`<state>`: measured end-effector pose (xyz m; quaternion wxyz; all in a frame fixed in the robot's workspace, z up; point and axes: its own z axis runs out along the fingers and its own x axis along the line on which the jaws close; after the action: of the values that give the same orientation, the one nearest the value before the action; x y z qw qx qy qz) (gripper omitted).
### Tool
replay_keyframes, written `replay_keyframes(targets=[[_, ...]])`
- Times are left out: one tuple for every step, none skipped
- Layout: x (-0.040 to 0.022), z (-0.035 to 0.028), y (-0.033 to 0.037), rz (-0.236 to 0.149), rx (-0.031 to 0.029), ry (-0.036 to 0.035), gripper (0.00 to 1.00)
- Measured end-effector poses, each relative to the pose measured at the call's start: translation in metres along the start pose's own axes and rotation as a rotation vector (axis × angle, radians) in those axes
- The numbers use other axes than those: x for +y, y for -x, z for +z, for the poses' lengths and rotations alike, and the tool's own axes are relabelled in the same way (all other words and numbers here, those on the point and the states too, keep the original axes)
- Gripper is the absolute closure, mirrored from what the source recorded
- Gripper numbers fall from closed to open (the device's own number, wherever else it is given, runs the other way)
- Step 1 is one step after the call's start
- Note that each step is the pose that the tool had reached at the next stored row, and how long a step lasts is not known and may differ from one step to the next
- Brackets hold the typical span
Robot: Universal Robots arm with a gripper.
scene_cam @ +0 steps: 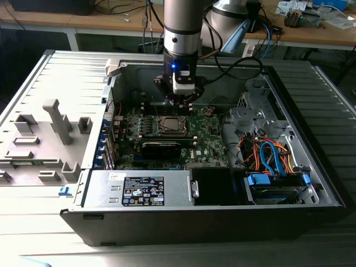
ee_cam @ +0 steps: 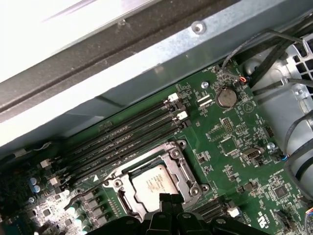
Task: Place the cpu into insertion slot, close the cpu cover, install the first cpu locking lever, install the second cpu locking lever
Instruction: 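Install the first cpu locking lever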
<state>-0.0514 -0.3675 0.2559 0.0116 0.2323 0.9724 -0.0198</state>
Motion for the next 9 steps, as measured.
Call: replay_keyframes(targets=[[0.0000, 0.0000, 0.0000, -0.004, -0.0002, 0.0001, 0.89], [0.0000, 0.0000, 0.0000, -0.009, -0.0003, 0.0003, 0.89], [0.0000, 0.0000, 0.0000, -0.014, -0.0005, 0.0005, 0.89], [0.0000, 0.0000, 0.0000, -0.017, -0.0006, 0.0006, 0.89], [0.0000, 0.0000, 0.0000, -0.021, -0.0007, 0.0007, 0.89], [0.0000, 0.0000, 0.0000, -0.024, -0.0008, 0.0008, 0.89], [0.0000, 0.0000, 0.0000, -0.028, -0.0009, 0.0009, 0.89], [0.0000, 0.0000, 0.0000, -0.033, -0.0011, 0.0011, 0.89], [0.0000, 0.0000, 0.0000, -0.036, -0.0012, 0.0012, 0.89]])
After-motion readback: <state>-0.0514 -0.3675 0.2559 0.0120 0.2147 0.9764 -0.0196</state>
